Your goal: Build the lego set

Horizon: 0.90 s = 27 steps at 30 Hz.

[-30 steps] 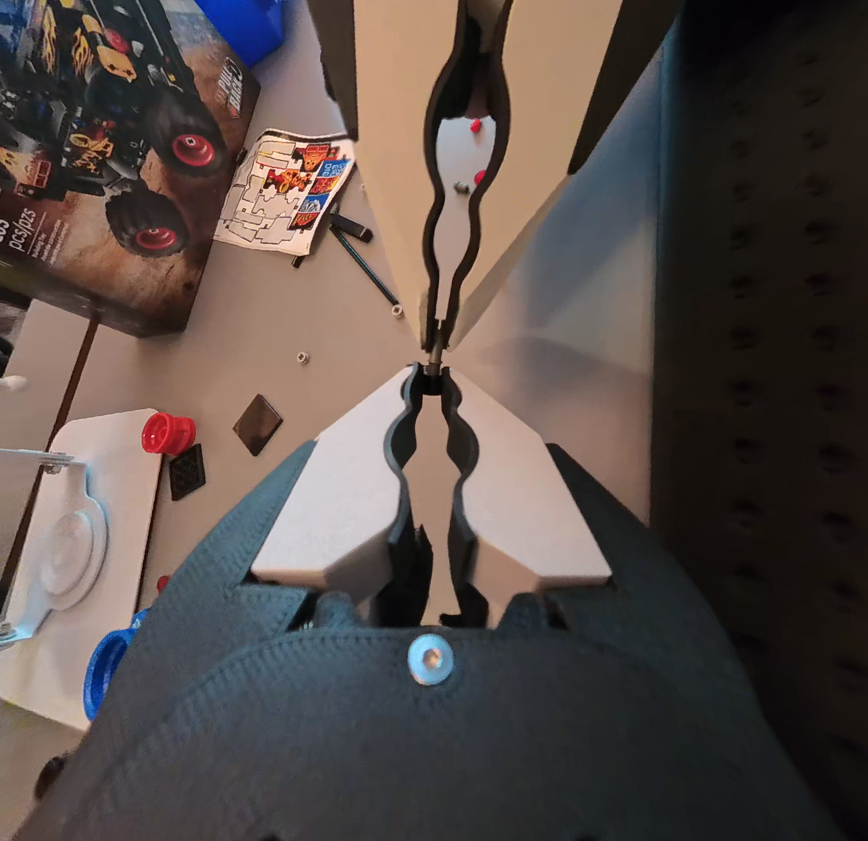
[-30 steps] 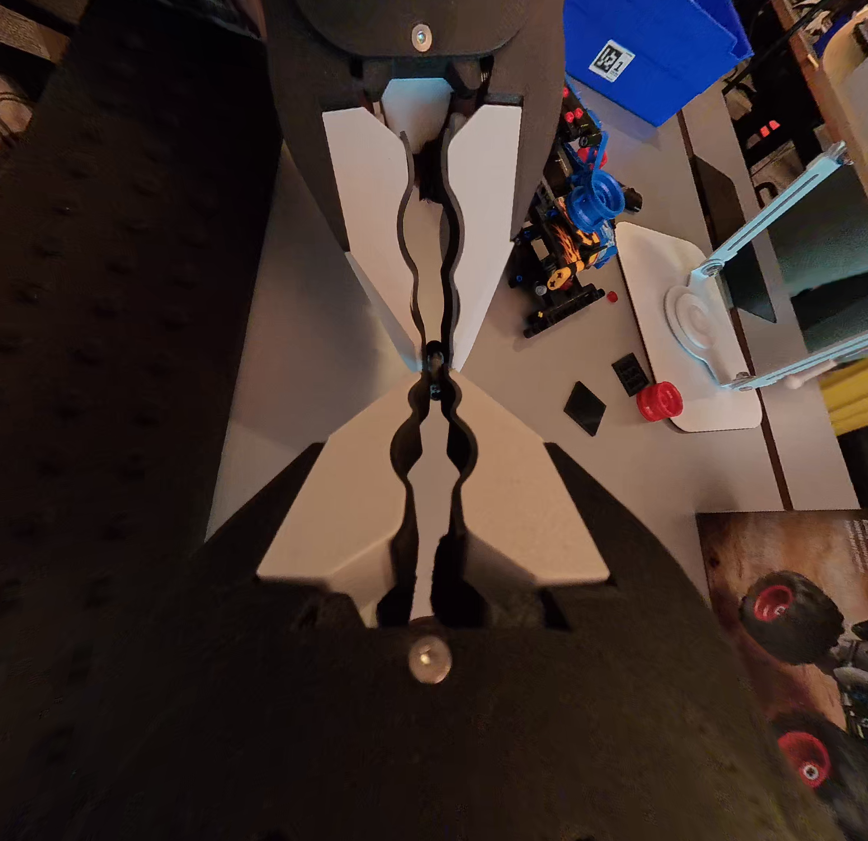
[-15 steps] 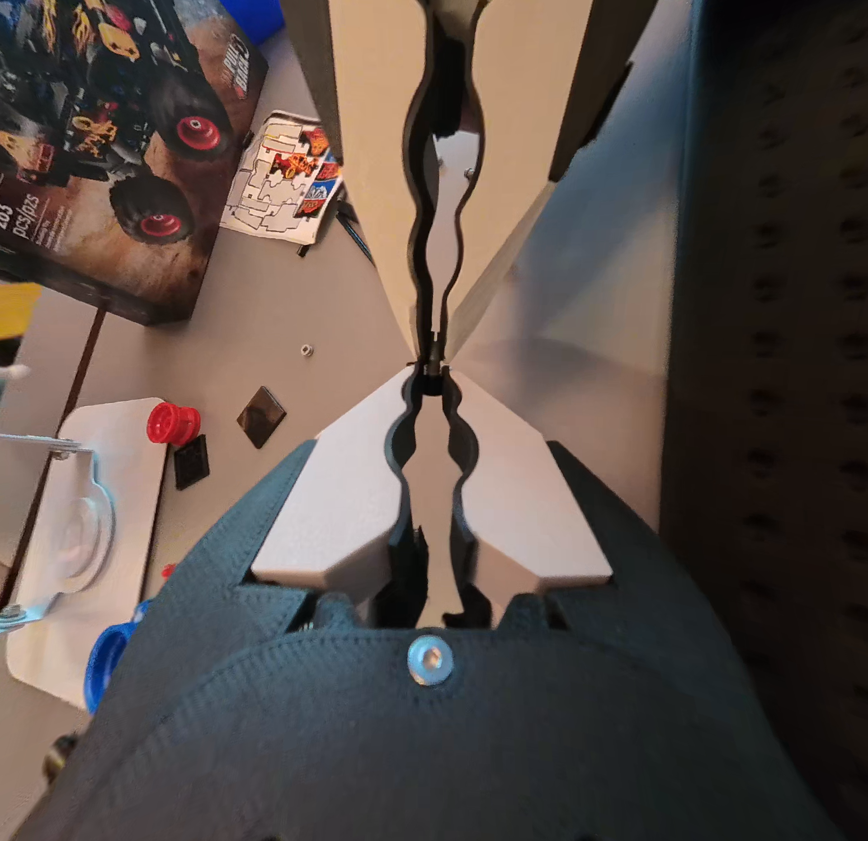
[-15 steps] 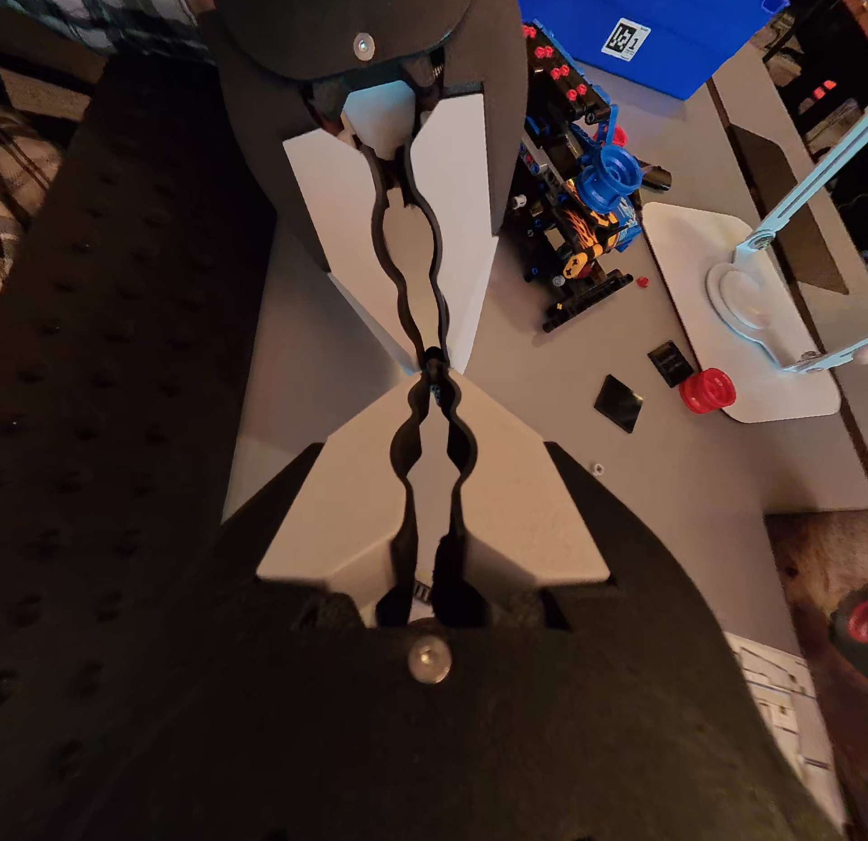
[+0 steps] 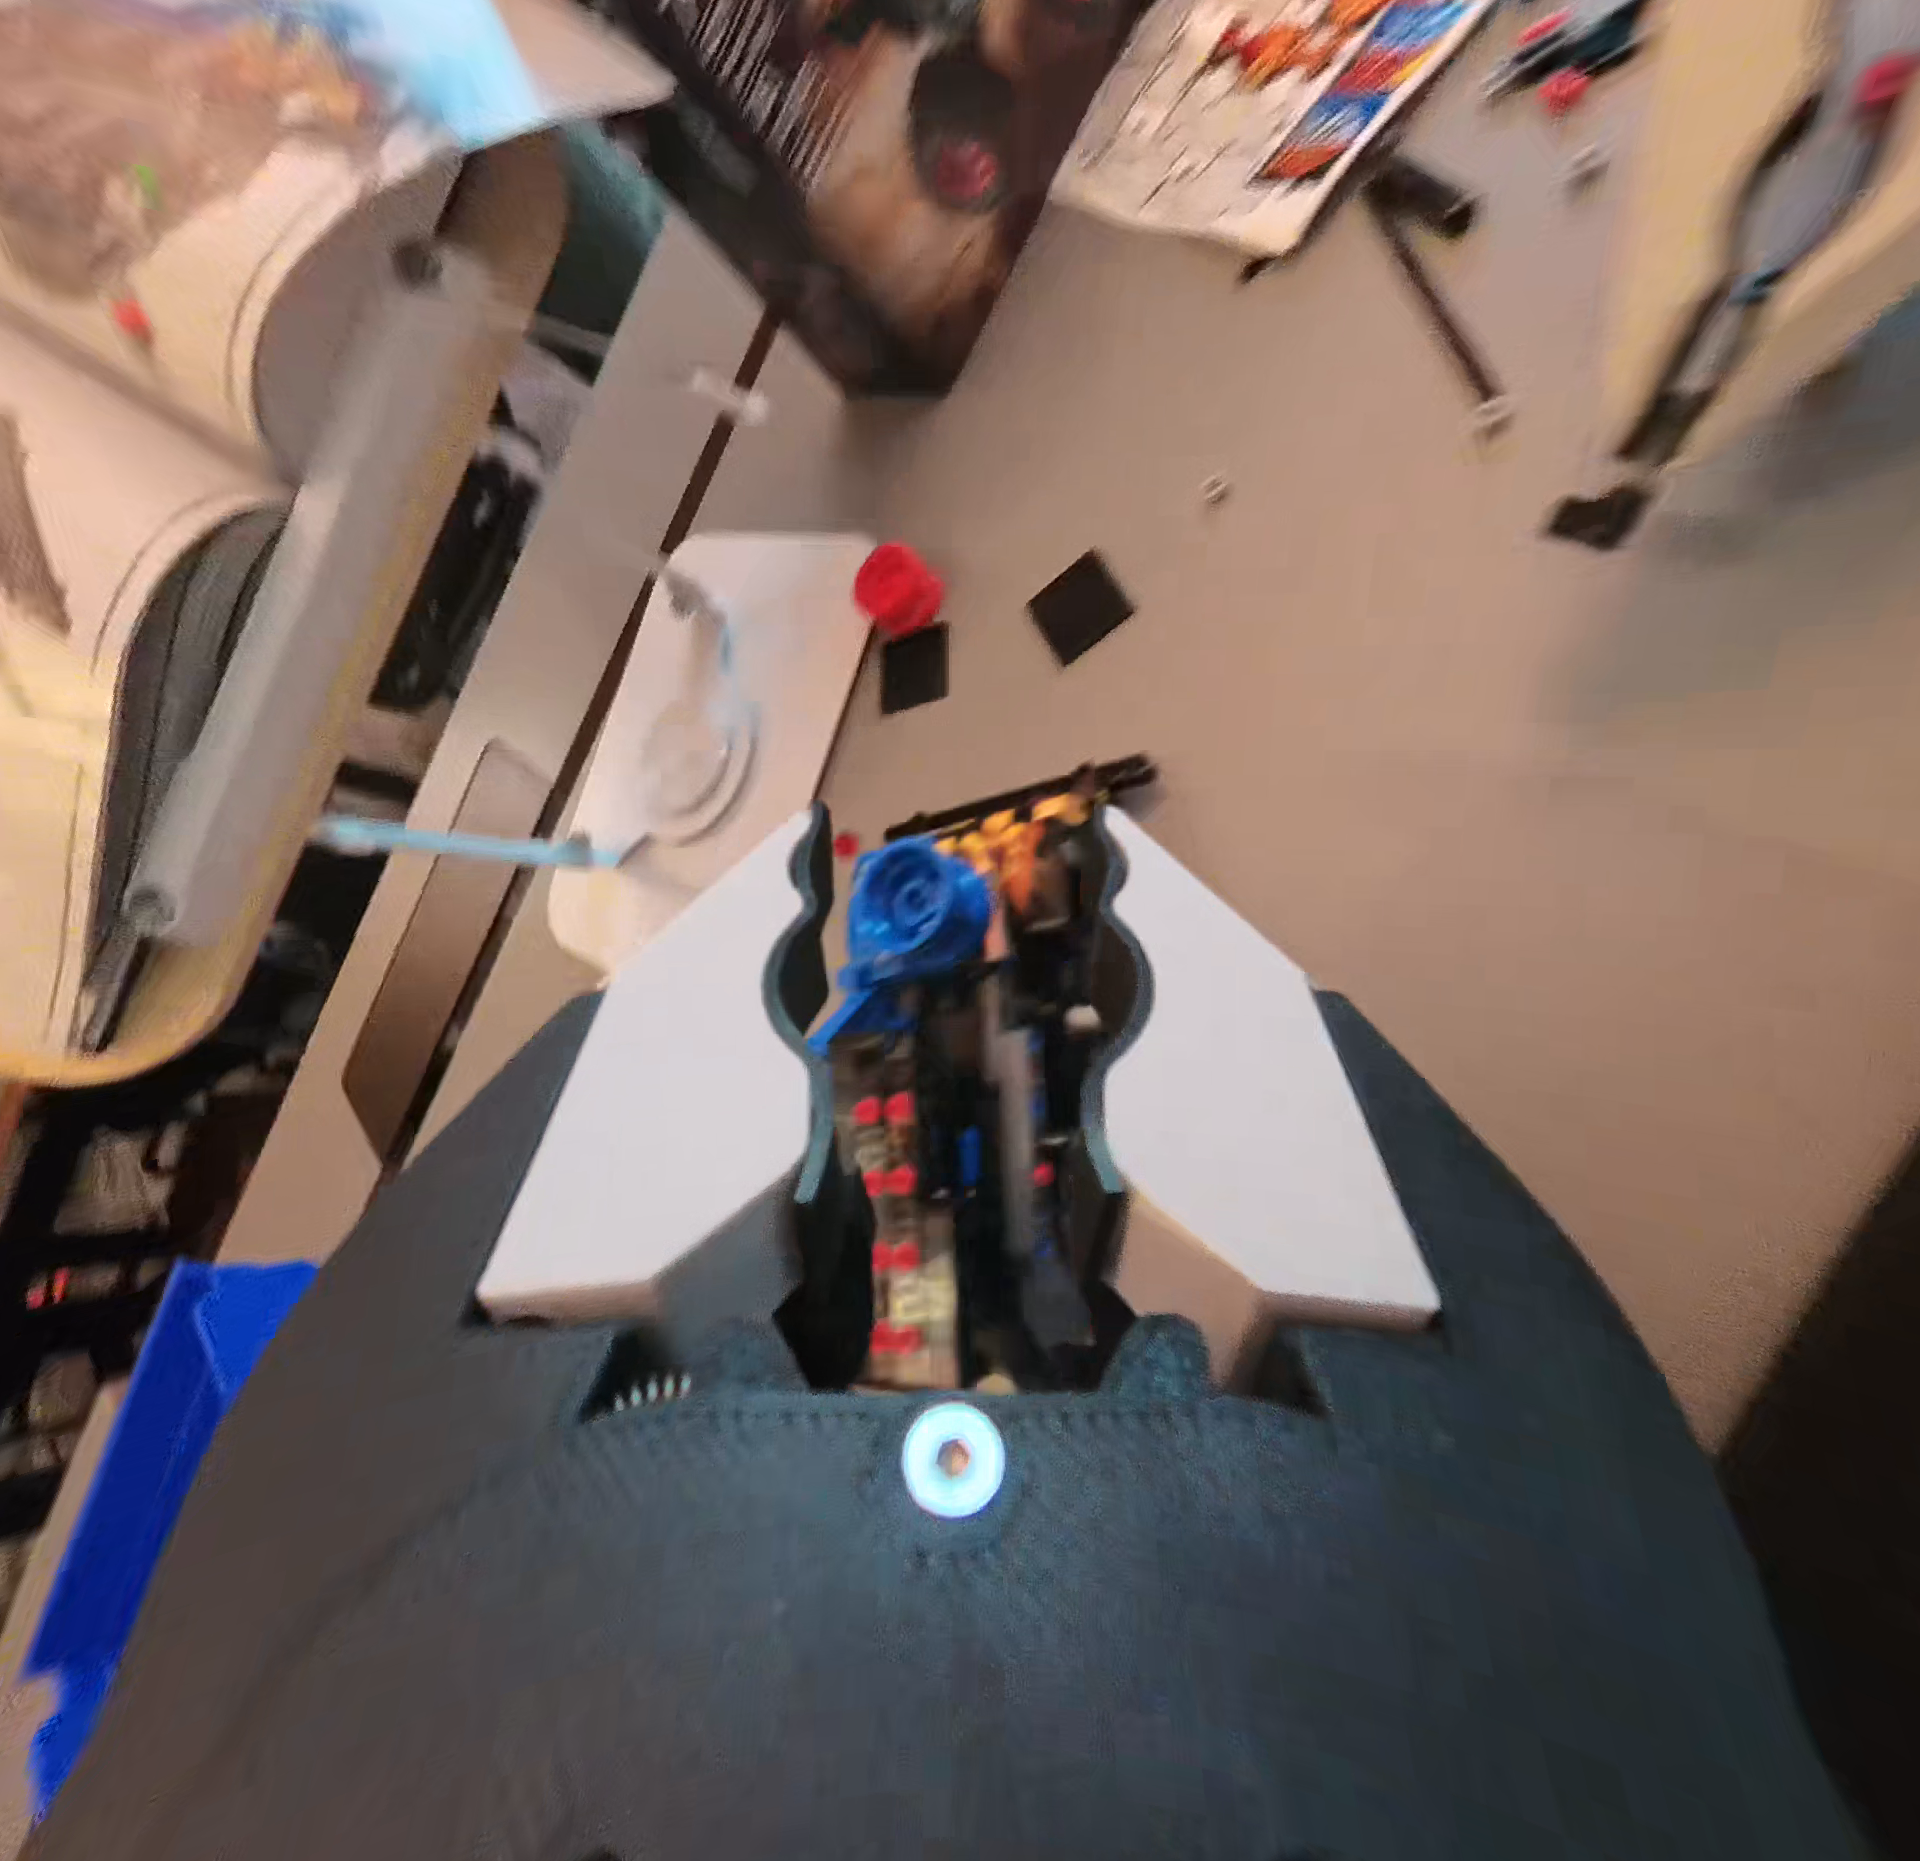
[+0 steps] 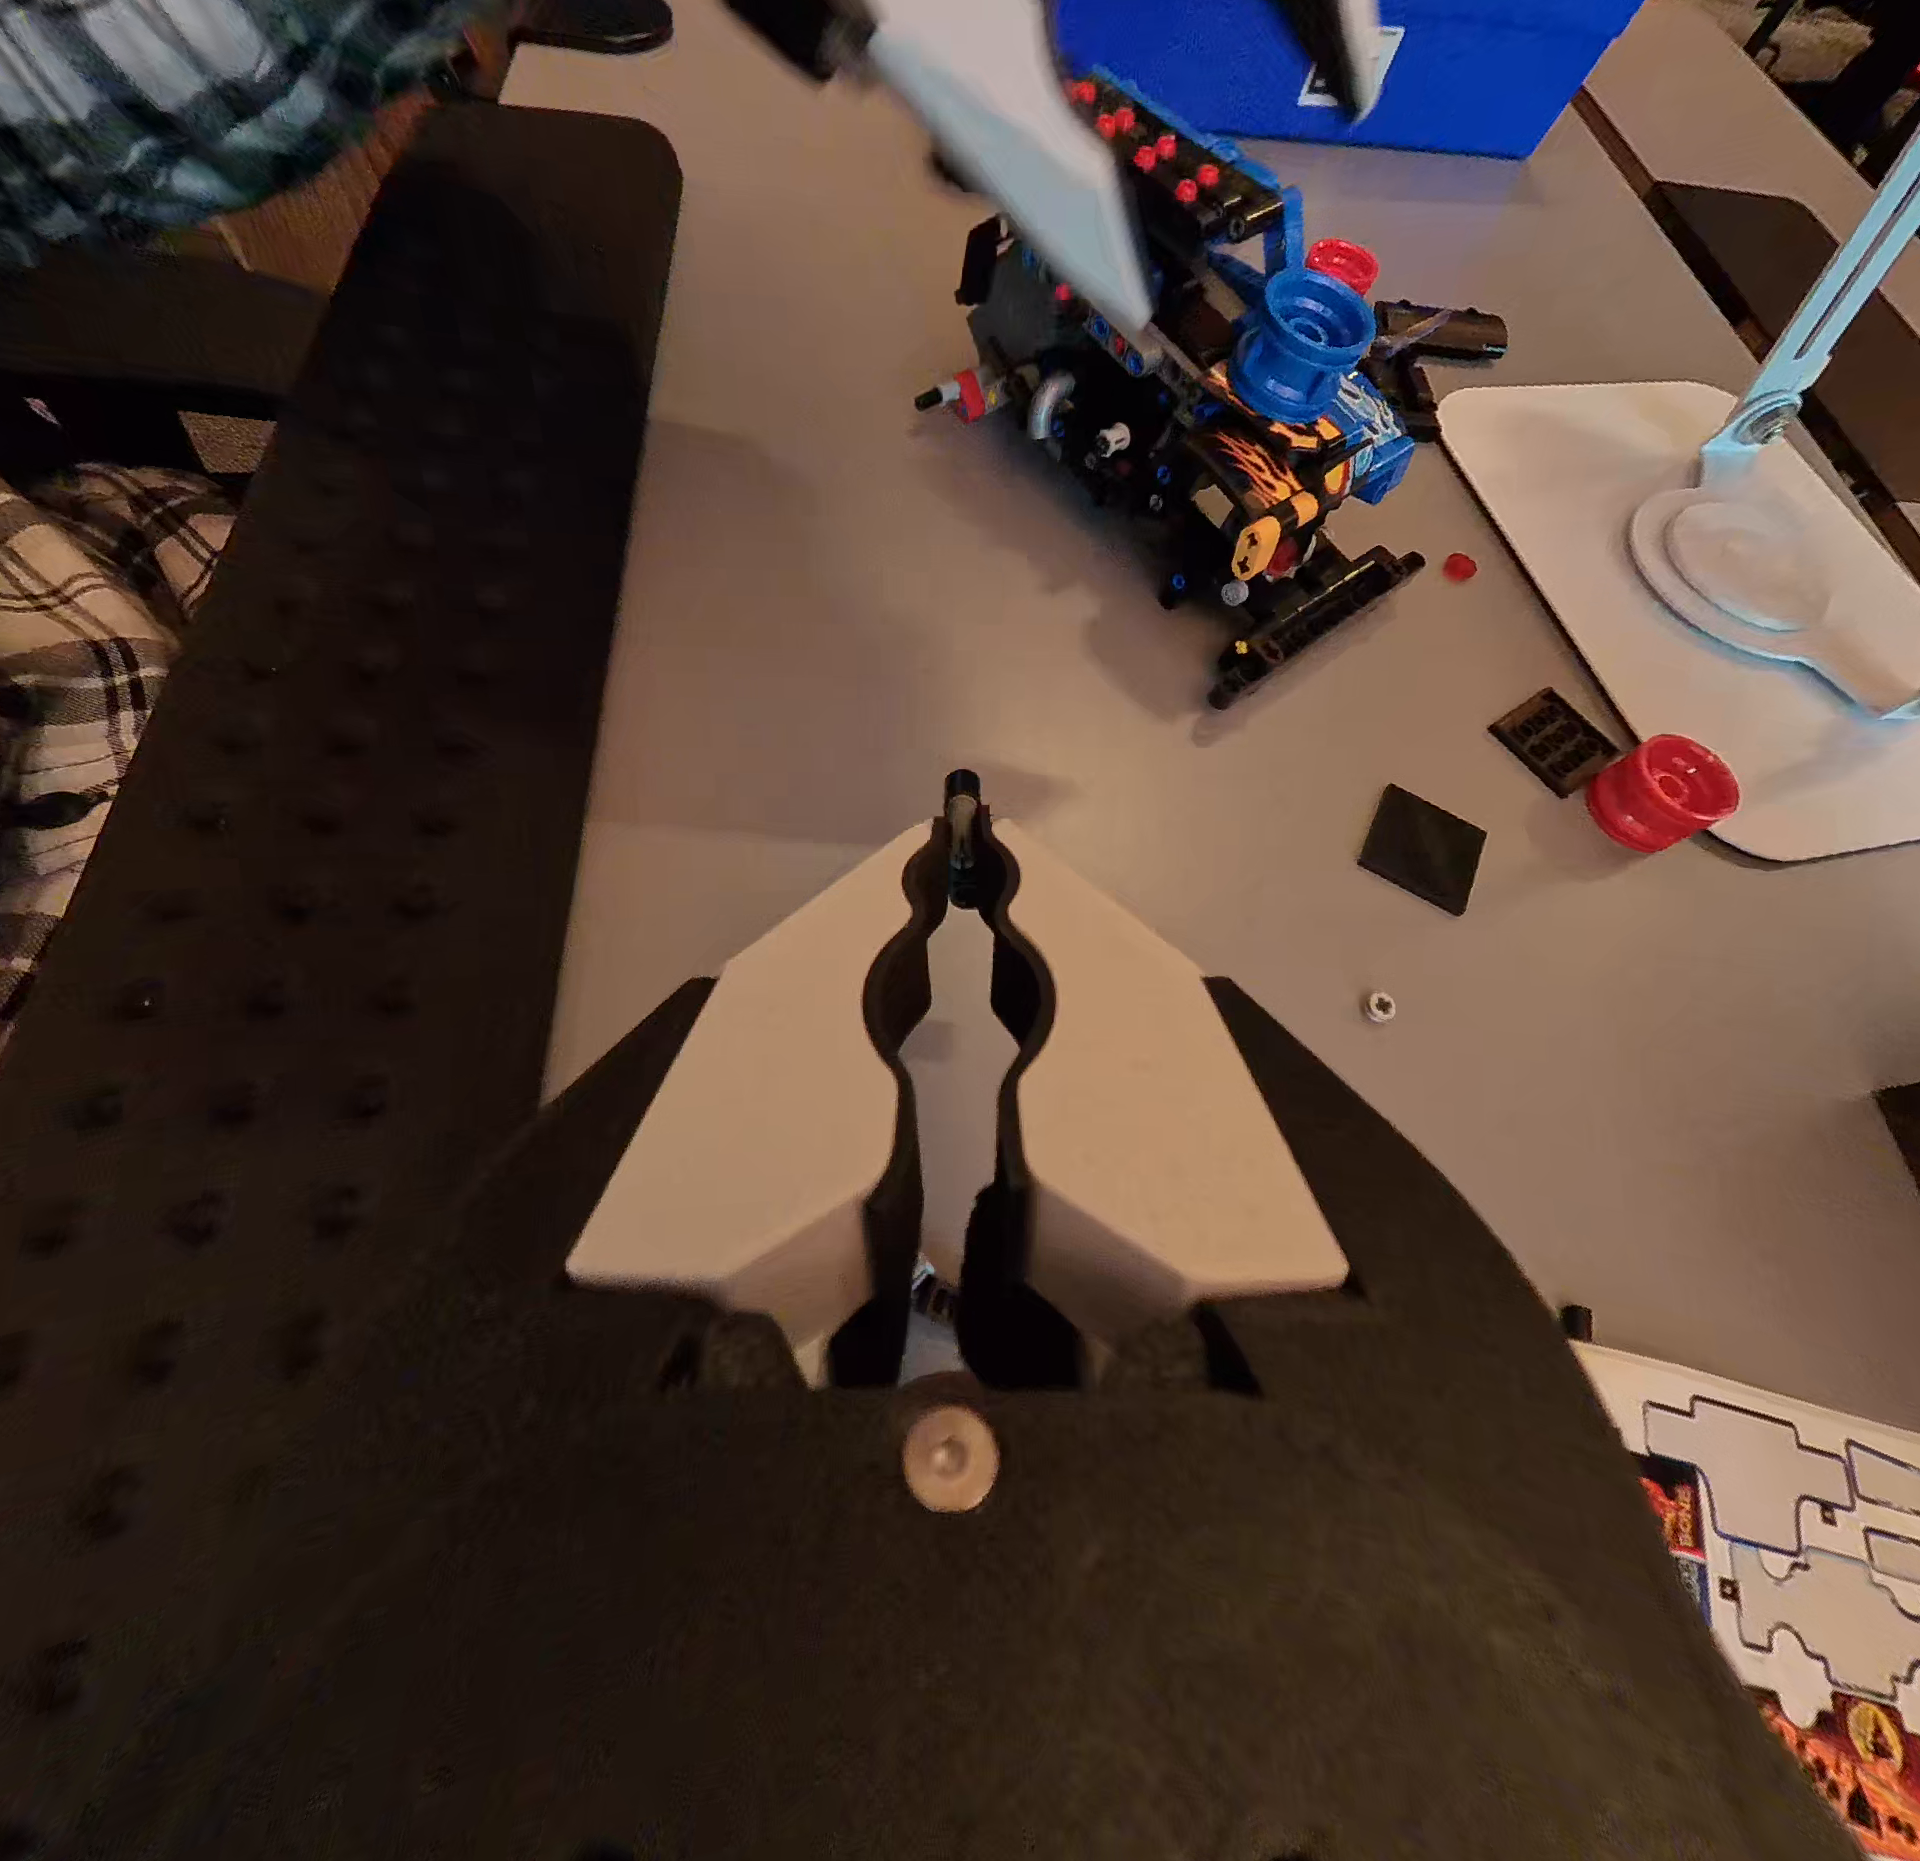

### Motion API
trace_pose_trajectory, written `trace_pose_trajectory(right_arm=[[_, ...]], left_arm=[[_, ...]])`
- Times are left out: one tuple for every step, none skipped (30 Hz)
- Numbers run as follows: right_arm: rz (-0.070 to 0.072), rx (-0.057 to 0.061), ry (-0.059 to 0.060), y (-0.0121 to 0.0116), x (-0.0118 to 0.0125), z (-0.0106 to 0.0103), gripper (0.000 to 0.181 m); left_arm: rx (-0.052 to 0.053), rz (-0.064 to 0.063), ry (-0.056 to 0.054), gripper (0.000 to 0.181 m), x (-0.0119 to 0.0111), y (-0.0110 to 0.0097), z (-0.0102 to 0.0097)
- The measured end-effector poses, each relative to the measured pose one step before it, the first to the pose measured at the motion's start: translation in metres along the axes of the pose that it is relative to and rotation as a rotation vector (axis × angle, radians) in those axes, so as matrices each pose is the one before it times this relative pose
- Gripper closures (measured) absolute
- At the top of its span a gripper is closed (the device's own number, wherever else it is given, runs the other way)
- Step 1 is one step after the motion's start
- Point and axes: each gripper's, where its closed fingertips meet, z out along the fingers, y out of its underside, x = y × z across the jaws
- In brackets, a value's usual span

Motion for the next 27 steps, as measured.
trace_pose_trajectory(right_arm=[[-0.0024, -0.0024, 0.0011, 0.00046, -0.00010, 0.00030, 0.179], [-0.0086, -0.0082, 0.0084, 0.00116, 0.00046, 0.00040, 0.179], [-0.0174, -0.0106, 0.0107, 0.00127, 0.00010, 0.00056, 0.179], [-0.0150, -0.0012, 0.0001, -0.00018, -0.00165, 0.00059, 0.179], [-0.0058, 0.0062, -0.0065, -0.00145, -0.00226, 0.00040, 0.179], [-0.0029, 0.0021, -0.0007, -0.00077, -0.00081, 0.00004, 0.179], [-0.0024, 0.0000, 0.0012, 0.00002, -0.00005, -0.00016, 0.179], [0.0022, 0.0033, -0.0024, -0.00008, 0.00005, -0.00039, 0.179], [0.0030, 0.0055, -0.0042, -0.00044, -0.00019, -0.00053, 0.179], [0.0000, 0.0044, -0.0020, -0.00055, 0.00003, -0.00046, 0.179], [-0.0013, 0.0024, -0.0006, -0.00030, -0.00003, -0.00030, 0.179], [-0.0014, 0.0019, -0.0035, -0.00048, -0.00071, -0.00001, 0.179], [-0.0017, 0.0018, -0.0038, -0.00033, -0.00090, 0.00010, 0.179], [-0.0021, 0.0006, -0.0028, -0.00028, -0.00077, 0.00020, 0.179], [-0.0013, 0.0011, -0.0018, -0.00024, -0.00036, 0.00015, 0.179], [0.0006, 0.0006, -0.0025, -0.00003, -0.00034, -0.00003, 0.179], [0.0006, 0.0007, -0.0011, 0.00005, -0.00003, -0.00014, 0.179], [0.0005, 0.0018, 0.0002, -0.00019, 0.00017, -0.00030, 0.179], [0.0004, 0.0023, 0.0001, -0.00033, 0.00009, -0.00037, 0.179], [0.0000, 0.0012, 0.0004, -0.00012, 0.00001, -0.00021, 0.179], [0.0003, -0.0004, 0.0007, 0.00014, 0.00027, -0.00010, 0.179], [0.0005, -0.0007, 0.0009, 0.00032, 0.00012, -0.00001, 0.179], [0.0008, -0.0004, 0.0005, 0.00017, 0.00014, 0.00001, 0.179], [0.0012, -0.0006, 0.0007, 0.00033, 0.00016, -0.00001, 0.179], [0.0010, -0.0005, 0.0008, 0.00029, 0.00027, -0.00013, 0.179], [0.0018, 0.0004, 0.0004, 0.00016, 0.00017, -0.00006, 0.179], [0.0028, 0.0022, 0.0002, -0.00021, 0.00036, -0.00023, 0.179]], left_arm=[[-0.0257, -0.0314, 0.0103, 0.134, -0.01022, 0.00569, 0.00213], [-0.0094, -0.0423, 0.0455, 0.134, -0.00423, 0.00374, 0.00415], [-0.0146, -0.0505, 0.0518, 0.131, -0.00212, 0.00406, 0.00512], [-0.0258, -0.0327, 0.0350, 0.129, -0.00213, 0.00517, 0.00561], [-0.0307, -0.0083, 0.0149, 0.127, -0.00244, 0.00556, 0.00596], [-0.0291, -0.0042, 0.0137, 0.126, -0.00089, 0.00501, 0.00575], [-0.0146, -0.0153, 0.0228, 0.125, 0.00107, 0.00273, 0.00515], [-0.0040, -0.0187, 0.0251, 0.125, 0.00183, 0.00103, 0.00429], [0.0021, -0.0121, 0.0079, 0.127, -0.00017, 0.00019, 0.00299], [-0.0051, -0.0072, 0.0017, 0.129, -0.00069, 0.00144, 0.00217], [-0.0133, -0.0025, -0.0020, 0.132, -0.00105, 0.00280, 0.00176], [-0.0012, 0.0049, -0.0154, 0.139, -0.00268, 0.00093, 0.00093], [0.0103, 0.0013, -0.0028, 0.148, -0.00047, -0.00055, 0.00056], [0.0071, -0.0053, 0.0126, 0.150, 0.00186, -0.00046, 0.00069], [0.0072, -0.0008, 0.0021, 0.151, 0.00041, -0.00094, -0.00023], [0.0053, 0.0032, -0.0135, 0.151, -0.00168, -0.00064, -0.00065], [0.0040, 0.0052, -0.0103, 0.151, -0.00129, -0.00018, -0.00101], [0.0013, 0.0010, -0.0010, 0.151, -0.00007, 0.00044, -0.00072], [0.0102, 0.0032, -0.0076, 0.151, -0.00100, -0.00088, -0.00118], [0.0148, 0.0032, -0.0113, 0.151, -0.00144, -0.00164, -0.00178], [0.0107, 0.0004, -0.0008, 0.151, 0.00017, -0.00123, -0.00250], [0.0121, 0.0021, -0.0008, 0.151, 0.00054, -0.00184, -0.00394], [0.0192, 0.0046, -0.0150, 0.151, -0.00100, -0.00310, -0.00595], [0.0160, 0.0022, -0.0124, 0.151, -0.00034, -0.00253, -0.00709], [0.0081, 0.0006, -0.0062, 0.151, 0.00063, -0.00092, -0.00785], [0.0108, 0.0068, -0.0154, 0.151, -0.00005, -0.00069, -0.00889], [0.0135, 0.0073, -0.0151, 0.151, 0.00046, -0.00035, -0.00948]])
